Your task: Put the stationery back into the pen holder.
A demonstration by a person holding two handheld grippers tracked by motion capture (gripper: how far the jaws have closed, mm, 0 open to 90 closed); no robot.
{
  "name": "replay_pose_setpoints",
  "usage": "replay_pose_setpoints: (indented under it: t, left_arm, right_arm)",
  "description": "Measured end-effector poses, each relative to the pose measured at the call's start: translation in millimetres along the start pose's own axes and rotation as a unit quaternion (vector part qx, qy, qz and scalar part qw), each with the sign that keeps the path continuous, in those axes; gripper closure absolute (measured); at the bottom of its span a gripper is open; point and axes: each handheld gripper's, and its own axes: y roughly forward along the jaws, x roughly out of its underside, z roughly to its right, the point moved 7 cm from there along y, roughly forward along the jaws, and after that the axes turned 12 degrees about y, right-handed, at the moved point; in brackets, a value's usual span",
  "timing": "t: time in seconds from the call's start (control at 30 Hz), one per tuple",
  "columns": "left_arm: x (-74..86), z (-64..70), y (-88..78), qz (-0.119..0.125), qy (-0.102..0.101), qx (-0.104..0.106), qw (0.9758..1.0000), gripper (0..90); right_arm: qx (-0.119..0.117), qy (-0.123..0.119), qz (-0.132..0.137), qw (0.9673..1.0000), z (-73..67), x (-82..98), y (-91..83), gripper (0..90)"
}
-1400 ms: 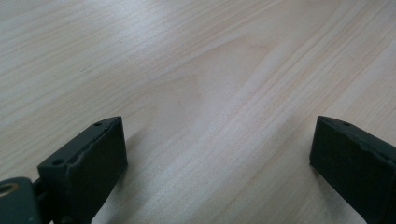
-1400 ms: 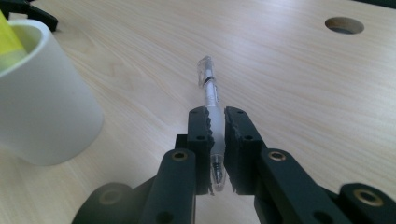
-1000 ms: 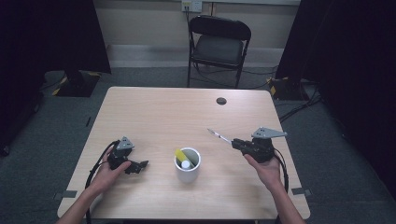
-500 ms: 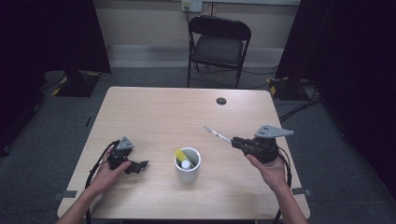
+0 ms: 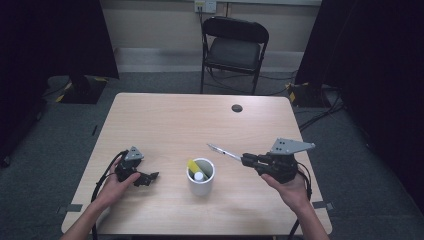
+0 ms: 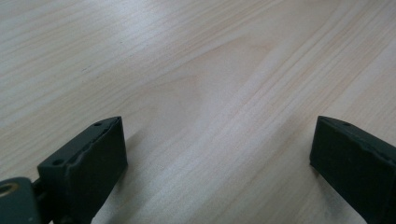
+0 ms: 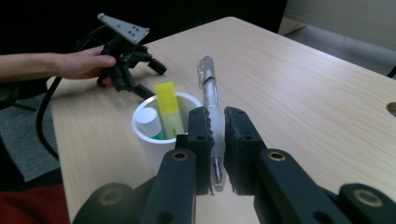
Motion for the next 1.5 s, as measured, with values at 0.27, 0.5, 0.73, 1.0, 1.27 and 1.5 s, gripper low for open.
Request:
replay_pose_setpoints:
  t: [0.27,0.5,0.73,1.0,1.27,1.5]
  left_arm:
    - [0.0,0.1,0.0,0.000,0.000,0.000,1.0000,3.3]
    - [0.0,0.0,0.0,0.000,0.000,0.000,1.0000,3.3]
    - [0.0,0.1,0.0,0.000,0.000,0.000,1.0000,3.3]
    - [0.0,0.0,0.0,0.000,0.000,0.000,1.0000,3.3]
    - [0.0,-0.4,0.0,-0.001,0.002,0.000,1.0000,3.2]
    - [0.0,-0.3,0.0,-0.001,0.002,0.000,1.0000,3.2]
  right_arm:
    - [-0.010,-0.013,-0.039,0.9991,-12.0,10.0,11.3,81.2]
    - [-0.016,-0.022,-0.079,0.9965,-15.3,22.6,24.7,81.2]
    - [-0.005,-0.022,-0.096,0.9951,-14.1,26.7,31.6,81.1]
    - [-0.005,-0.025,-0.105,0.9942,-19.6,25.8,41.5,81.1]
    - [-0.002,-0.027,-0.110,0.9935,-19.0,19.6,46.3,81.1]
    - [-0.001,-0.028,-0.111,0.9934,-20.6,13.3,46.3,81.1]
